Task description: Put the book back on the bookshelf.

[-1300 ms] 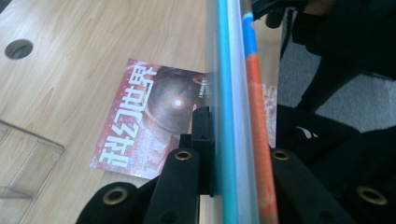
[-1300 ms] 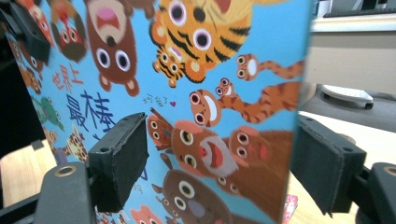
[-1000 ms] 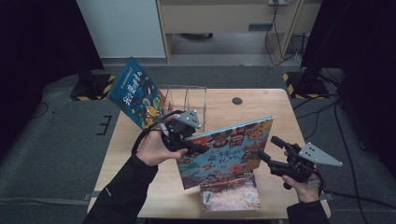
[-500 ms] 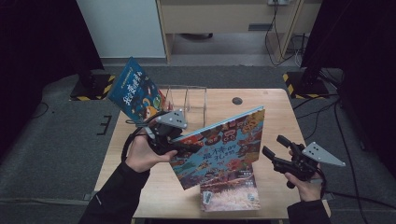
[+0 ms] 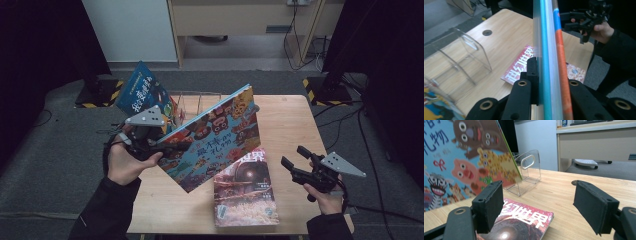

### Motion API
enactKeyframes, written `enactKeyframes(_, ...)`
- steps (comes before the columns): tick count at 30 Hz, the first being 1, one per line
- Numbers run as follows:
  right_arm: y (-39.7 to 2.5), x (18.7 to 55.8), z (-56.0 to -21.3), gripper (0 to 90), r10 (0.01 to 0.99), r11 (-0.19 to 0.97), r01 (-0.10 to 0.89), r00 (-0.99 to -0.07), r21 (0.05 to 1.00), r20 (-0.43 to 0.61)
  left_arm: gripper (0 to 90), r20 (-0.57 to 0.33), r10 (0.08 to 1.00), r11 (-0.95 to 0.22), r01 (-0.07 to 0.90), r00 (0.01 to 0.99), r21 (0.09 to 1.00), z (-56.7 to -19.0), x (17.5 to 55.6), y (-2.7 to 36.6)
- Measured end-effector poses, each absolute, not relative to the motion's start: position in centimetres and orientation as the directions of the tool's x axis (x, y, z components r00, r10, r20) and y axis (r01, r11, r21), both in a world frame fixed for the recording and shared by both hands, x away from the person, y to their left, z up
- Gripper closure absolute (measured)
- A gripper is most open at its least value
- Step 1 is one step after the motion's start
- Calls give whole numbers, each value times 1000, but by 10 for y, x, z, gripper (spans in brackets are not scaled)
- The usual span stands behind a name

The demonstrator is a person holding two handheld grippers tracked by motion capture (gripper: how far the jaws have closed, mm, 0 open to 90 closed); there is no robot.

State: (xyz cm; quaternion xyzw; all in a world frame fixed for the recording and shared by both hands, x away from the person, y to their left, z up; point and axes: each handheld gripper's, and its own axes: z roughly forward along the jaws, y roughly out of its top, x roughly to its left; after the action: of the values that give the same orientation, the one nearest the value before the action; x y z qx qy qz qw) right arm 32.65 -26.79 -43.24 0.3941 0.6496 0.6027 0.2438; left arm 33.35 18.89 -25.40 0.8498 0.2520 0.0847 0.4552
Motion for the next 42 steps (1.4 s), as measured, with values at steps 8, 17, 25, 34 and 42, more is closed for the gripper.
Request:
enactKeyframes(8,-269,328,-435,240,811,-30,227,-564,973,157,807,-100,557,-424,386,824,819,-242,340,207)
enactKeyframes(17,-271,330,-438,243,815,-24,233,-559,972,154,807,-109,648,-392,453,754,801,-224,352,231)
enactKeyframes(25,-272,331,-440,245,817,-22,243,-555,970,157,807,-106,733,-352,507,672,787,-208,363,251)
enactKeyframes(34,-274,332,-441,247,818,-19,247,-553,969,157,807,-127,802,-277,551,584,787,-193,375,269)
enactKeyframes(42,-275,334,-443,249,821,-13,255,-549,967,156,807,-136,843,-231,577,521,783,-187,387,280)
